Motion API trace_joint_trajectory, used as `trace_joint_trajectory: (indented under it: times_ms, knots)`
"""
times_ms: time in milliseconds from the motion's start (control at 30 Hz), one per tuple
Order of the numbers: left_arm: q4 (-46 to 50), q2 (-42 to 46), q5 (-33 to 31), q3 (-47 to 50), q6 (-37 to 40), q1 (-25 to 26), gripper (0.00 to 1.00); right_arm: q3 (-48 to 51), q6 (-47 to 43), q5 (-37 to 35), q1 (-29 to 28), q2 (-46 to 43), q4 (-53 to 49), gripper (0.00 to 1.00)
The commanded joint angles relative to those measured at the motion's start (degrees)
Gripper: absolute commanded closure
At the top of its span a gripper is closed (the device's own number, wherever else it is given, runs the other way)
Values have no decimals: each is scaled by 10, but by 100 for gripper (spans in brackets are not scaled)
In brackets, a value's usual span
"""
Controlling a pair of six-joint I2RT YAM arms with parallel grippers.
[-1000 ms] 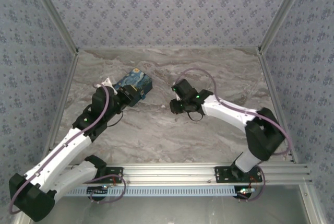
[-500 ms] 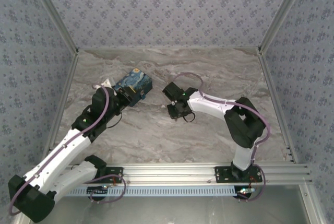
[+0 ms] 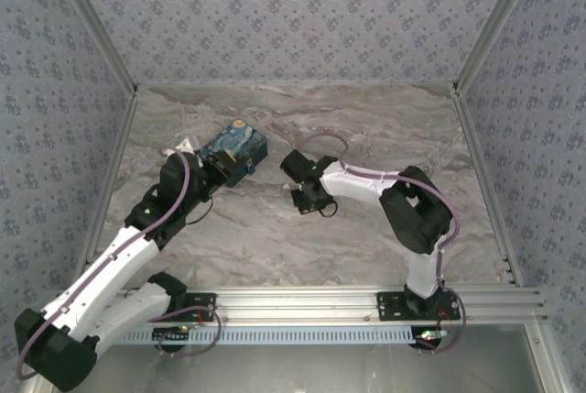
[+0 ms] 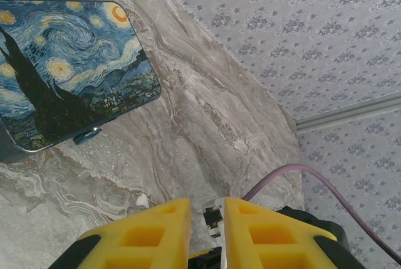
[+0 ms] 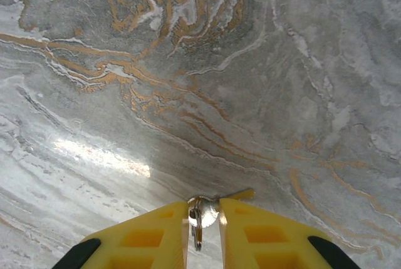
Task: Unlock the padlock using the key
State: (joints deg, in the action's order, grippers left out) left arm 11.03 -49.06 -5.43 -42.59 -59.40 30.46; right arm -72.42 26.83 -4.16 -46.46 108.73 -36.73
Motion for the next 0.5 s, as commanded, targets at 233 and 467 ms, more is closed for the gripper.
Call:
trace_joint_trajectory:
  times_ms: [233,467]
  knots:
    - [10,14,-2,0,4,-6,79,-15,8,-6,-7,40,-28,84]
    - [9,14,1,0,13,-8,79,12,8,6,2,-1,7,100]
